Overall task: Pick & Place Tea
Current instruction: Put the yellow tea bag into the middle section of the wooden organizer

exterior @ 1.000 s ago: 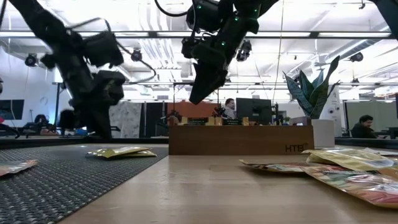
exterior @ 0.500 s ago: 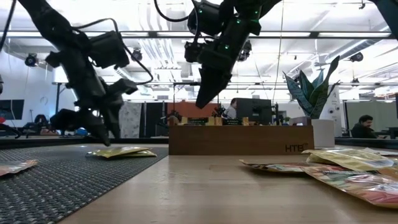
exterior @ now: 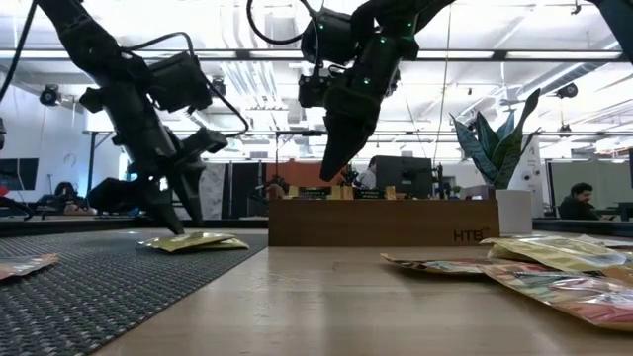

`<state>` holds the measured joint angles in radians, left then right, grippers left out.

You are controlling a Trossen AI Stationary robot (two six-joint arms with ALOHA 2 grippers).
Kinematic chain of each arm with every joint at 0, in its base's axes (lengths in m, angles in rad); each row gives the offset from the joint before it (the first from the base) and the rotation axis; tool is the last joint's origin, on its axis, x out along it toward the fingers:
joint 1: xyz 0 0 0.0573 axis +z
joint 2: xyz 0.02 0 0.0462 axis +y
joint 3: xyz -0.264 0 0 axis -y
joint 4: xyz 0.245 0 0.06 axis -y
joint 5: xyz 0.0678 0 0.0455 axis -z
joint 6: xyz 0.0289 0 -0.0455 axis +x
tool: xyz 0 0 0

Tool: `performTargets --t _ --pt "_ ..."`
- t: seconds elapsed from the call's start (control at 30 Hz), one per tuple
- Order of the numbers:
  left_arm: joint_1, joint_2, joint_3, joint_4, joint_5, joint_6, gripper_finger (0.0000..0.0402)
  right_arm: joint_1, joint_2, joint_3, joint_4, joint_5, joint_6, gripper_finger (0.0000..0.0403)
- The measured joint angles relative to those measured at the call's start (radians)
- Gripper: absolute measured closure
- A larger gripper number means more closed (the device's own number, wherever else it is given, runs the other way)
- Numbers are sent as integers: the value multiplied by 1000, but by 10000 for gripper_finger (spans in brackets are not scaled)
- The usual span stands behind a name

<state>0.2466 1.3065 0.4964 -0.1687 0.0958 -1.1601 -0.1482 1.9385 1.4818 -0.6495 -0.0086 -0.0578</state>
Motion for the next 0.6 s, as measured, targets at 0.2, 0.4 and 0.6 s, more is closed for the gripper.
performTargets --t 0.2,0.4,0.6 --pt "0 1 13 -34 1 6 266 0 0 0 11 -2 0 204" --pt "-2 20 8 -27 5 11 266 0 0 0 36 -2 2 204" --pt "-25 56 8 70 21 21 266 0 0 0 37 -2 2 204"
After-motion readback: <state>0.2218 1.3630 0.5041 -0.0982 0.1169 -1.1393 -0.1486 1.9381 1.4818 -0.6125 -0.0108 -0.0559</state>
